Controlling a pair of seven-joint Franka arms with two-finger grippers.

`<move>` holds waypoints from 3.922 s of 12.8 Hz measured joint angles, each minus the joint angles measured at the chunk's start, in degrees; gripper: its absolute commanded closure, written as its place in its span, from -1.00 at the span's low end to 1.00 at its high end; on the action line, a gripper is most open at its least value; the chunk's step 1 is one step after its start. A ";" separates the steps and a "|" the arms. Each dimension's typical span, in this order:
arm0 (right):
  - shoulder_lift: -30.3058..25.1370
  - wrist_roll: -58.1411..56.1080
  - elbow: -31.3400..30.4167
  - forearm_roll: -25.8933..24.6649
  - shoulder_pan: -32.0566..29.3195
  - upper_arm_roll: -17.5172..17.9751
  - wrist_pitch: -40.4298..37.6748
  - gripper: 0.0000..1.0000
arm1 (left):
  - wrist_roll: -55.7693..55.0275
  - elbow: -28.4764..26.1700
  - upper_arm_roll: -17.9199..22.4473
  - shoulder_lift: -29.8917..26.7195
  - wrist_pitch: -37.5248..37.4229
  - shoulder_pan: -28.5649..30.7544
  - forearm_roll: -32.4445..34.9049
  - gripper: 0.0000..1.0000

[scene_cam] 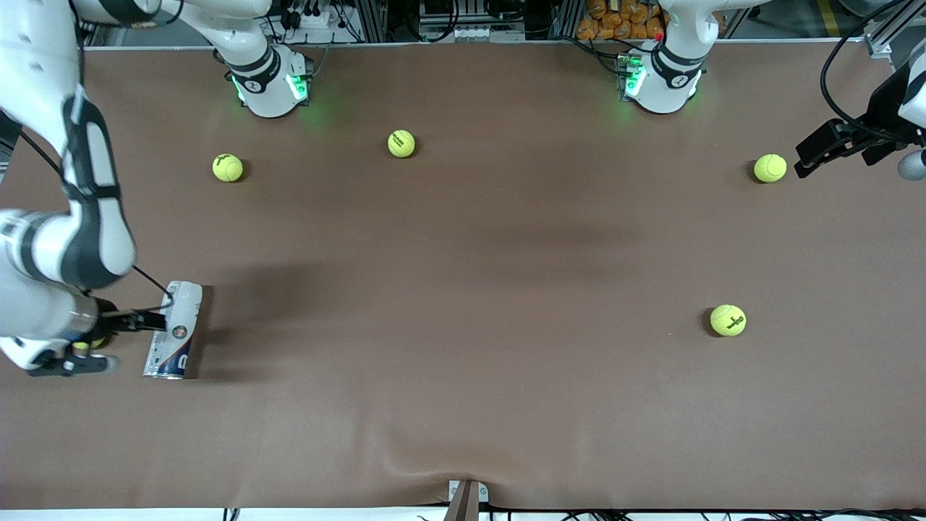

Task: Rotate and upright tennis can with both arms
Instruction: 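Reach the right gripper to the lying tennis can and grasp it, then carry the can with the right gripper while the left gripper approaches, then lay the can down and open the right gripper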

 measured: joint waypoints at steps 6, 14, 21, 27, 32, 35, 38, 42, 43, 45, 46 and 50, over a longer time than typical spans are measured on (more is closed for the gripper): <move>5.51 -2.02 0.21 0.01 -0.70 -0.12 5.64 -1.00 | 0.00 -1.36 -0.32 0.47 0.03 -0.05 -1.40 -1.00; 10.46 -3.70 0.74 0.18 -2.53 -0.12 6.58 -0.64 | 0.00 -2.33 -0.77 0.84 0.11 -0.14 -3.76 -1.00; 8.97 -4.21 3.23 0.22 -2.04 3.66 -0.43 -0.63 | -0.30 -2.71 -1.49 5.81 4.43 -2.34 -8.50 -1.00; 0.35 -15.76 3.99 0.24 5.49 16.57 -10.10 -0.64 | -2.43 -2.79 -4.96 10.91 9.35 -3.31 -9.14 -1.00; 0.73 -29.02 2.38 -6.50 21.01 22.21 1.07 -0.73 | -2.44 -2.91 -5.07 15.97 10.70 -3.10 -17.70 -1.00; 4.49 -35.78 1.60 -10.25 33.07 21.89 9.40 -0.72 | -2.44 -2.97 -5.07 18.93 11.19 -2.97 -20.65 -1.00; 10.17 -37.19 1.58 -17.73 38.74 19.74 14.57 -0.76 | -2.38 -5.43 -5.06 20.50 12.07 -2.45 -26.41 -1.00; 12.71 -37.47 2.53 -18.99 39.86 17.05 15.42 -1.00 | 0.07 -13.41 -5.08 20.89 21.35 -1.92 -33.76 -1.00; 12.63 -36.97 3.16 -18.93 39.72 16.99 15.37 -1.00 | 1.05 -15.64 -5.16 20.95 24.19 -2.10 -36.58 -1.00; 11.76 -34.01 4.18 -18.61 39.63 17.04 14.99 -1.00 | 3.13 -19.71 -5.42 21.05 29.80 -3.13 -41.40 -1.00; 10.72 -32.39 4.64 -17.82 39.64 17.14 13.95 -1.00 | 3.54 -21.13 -5.55 21.18 32.21 -3.92 -43.74 -1.00; 0.70 -27.05 6.00 -10.34 37.75 16.73 3.70 -1.00 | 3.78 -25.01 -6.27 22.64 42.23 -8.36 -55.75 -1.00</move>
